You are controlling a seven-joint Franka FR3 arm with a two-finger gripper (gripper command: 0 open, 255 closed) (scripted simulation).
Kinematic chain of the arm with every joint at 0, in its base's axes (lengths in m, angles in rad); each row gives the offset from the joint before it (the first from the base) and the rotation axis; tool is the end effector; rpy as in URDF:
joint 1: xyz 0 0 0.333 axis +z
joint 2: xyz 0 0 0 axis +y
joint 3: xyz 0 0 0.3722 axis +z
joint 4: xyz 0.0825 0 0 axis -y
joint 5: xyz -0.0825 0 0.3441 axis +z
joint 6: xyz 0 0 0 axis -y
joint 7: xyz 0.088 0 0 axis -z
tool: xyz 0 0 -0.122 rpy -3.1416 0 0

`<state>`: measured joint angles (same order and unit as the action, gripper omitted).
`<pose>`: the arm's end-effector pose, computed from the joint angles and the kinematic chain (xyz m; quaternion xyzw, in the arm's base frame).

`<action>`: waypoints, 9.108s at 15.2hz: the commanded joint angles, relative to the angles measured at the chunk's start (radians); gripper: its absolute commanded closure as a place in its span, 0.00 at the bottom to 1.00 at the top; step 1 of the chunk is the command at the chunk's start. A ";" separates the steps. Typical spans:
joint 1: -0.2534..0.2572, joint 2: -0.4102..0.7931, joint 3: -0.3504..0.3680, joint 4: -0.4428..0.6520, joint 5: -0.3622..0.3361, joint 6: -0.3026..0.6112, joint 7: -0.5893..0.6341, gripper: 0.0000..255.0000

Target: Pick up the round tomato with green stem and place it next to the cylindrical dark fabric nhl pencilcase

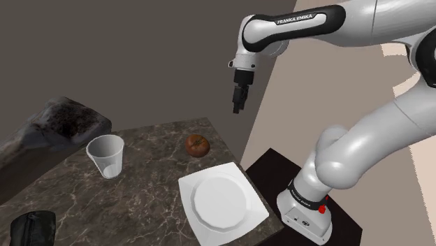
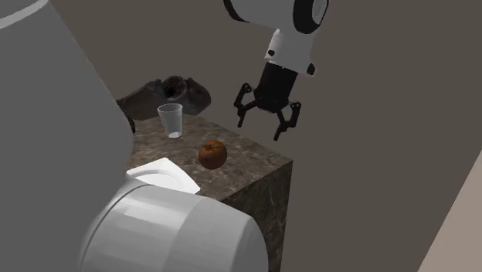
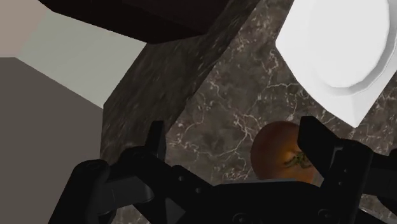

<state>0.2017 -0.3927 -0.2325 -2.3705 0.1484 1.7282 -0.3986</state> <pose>0.3397 -0.0042 0.5066 -0.9695 -0.1734 0.1034 0.1388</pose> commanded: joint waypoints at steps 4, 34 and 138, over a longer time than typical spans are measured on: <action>0.079 0.199 -0.028 0.086 0.130 0.056 -0.230 0.00; 0.188 0.580 0.062 0.276 0.421 0.096 -0.678 1.00; 0.833 0.678 0.410 0.406 -0.342 0.661 2.333 1.00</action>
<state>1.0366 0.2437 0.1784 -1.9506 -0.1961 2.3882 1.9388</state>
